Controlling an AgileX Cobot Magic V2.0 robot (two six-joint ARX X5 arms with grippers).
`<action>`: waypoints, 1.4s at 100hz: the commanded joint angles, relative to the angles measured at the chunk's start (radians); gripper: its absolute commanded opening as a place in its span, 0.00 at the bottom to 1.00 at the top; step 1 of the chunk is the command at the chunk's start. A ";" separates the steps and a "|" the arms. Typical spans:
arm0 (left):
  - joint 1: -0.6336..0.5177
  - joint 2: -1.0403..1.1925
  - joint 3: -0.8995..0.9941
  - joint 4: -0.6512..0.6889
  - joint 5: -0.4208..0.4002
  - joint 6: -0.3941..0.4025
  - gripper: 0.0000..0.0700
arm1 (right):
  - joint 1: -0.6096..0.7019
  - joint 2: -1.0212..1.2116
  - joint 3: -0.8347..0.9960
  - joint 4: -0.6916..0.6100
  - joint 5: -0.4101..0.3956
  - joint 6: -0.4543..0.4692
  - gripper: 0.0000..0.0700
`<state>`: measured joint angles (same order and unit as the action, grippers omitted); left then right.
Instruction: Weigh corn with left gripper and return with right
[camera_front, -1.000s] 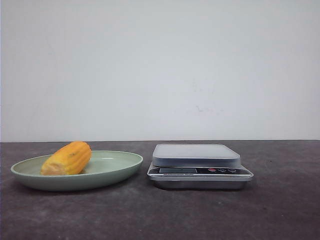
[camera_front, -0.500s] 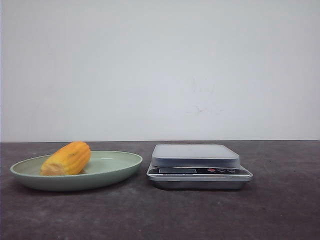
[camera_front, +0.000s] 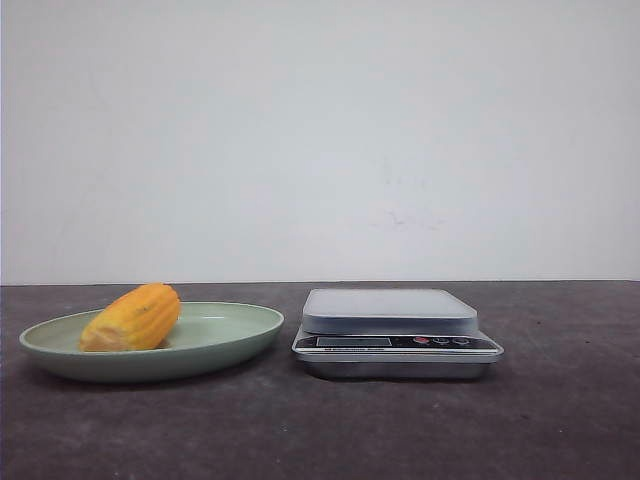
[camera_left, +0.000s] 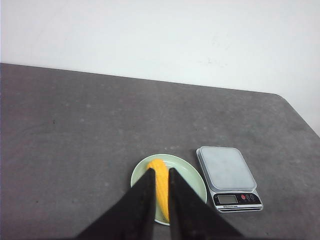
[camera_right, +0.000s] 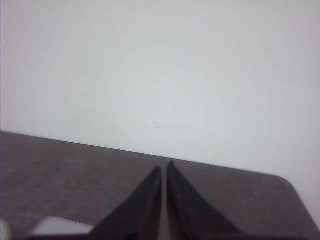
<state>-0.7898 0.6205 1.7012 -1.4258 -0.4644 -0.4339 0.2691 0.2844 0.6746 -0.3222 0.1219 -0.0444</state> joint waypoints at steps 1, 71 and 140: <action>-0.008 0.005 0.019 -0.051 0.004 -0.001 0.00 | -0.051 -0.048 -0.142 0.076 -0.028 0.043 0.01; -0.008 0.005 0.021 -0.051 0.004 -0.001 0.00 | -0.157 -0.280 -0.661 0.143 -0.141 0.195 0.01; -0.008 0.005 0.021 -0.051 0.004 -0.001 0.00 | -0.163 -0.280 -0.661 0.165 -0.148 0.063 0.01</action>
<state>-0.7898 0.6205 1.7016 -1.4254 -0.4644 -0.4339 0.1051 0.0044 0.0143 -0.1677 -0.0242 0.0280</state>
